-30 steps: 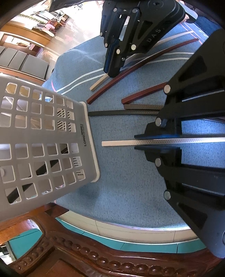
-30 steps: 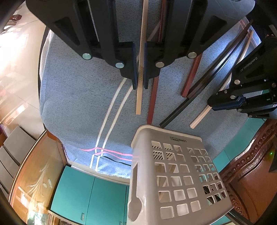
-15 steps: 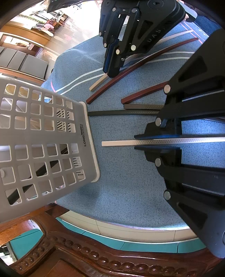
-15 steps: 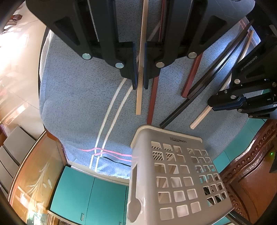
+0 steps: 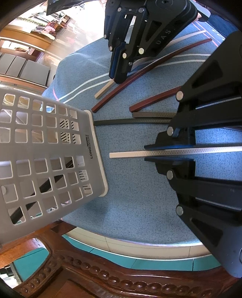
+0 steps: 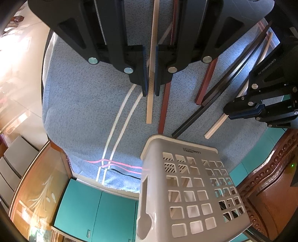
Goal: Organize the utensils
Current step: 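Close the right tool on the light wooden chopstick while the left tool grips the white-striped chopstick, then lift both held chopsticks and carry them above the white basket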
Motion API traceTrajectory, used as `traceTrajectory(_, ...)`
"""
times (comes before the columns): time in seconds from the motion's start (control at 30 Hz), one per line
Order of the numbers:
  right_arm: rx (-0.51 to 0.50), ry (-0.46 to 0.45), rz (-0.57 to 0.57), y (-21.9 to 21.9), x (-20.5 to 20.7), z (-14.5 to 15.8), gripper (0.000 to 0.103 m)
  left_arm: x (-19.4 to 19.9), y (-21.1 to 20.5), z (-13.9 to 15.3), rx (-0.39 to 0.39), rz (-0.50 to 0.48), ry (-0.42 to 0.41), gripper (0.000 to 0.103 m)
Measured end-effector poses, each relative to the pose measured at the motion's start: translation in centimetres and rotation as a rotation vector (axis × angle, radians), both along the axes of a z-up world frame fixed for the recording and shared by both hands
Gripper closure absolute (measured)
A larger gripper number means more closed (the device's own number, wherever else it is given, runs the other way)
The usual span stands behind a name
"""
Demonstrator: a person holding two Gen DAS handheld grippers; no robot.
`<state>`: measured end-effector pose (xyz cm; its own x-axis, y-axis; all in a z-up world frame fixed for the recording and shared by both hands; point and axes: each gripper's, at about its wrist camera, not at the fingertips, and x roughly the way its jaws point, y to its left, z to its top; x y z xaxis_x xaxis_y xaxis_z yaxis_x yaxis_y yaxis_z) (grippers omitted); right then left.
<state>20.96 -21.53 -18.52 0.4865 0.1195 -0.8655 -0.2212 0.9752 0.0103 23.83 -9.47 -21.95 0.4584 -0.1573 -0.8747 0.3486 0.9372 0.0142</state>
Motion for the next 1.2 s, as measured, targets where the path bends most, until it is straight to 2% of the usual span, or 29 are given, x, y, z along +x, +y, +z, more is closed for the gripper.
traceTrajectory(0.47, 0.015, -0.006, 0.001, -0.2, -0.2, 0.1, 0.096, 0.2, 0.0, 0.0, -0.005, 0.006, -0.001, 0.096)
traceTrajectory(0.6, 0.036, -0.032, -0.019, -1.0, -0.2, 1.2, 0.096, 0.2, 0.6, 0.7, -0.016, 0.021, -0.021, 0.096)
traceTrajectory(0.83, 0.115, -0.164, -0.014, -2.9, -2.5, 6.5, 0.096, -1.5, 2.1, 5.6, -0.101, 0.026, -0.142, 0.096)
traceTrajectory(1.03, 0.228, -0.323, 0.005, -5.2, -7.8, 11.7, 0.096, -5.4, 3.4, 11.8, -0.208, -0.024, -0.287, 0.096)
traceTrajectory(1.2, 0.266, -0.432, 0.012, -6.2, -10.7, 15.8, 0.096, -8.4, 4.5, 16.8, -0.273, -0.042, -0.391, 0.096)
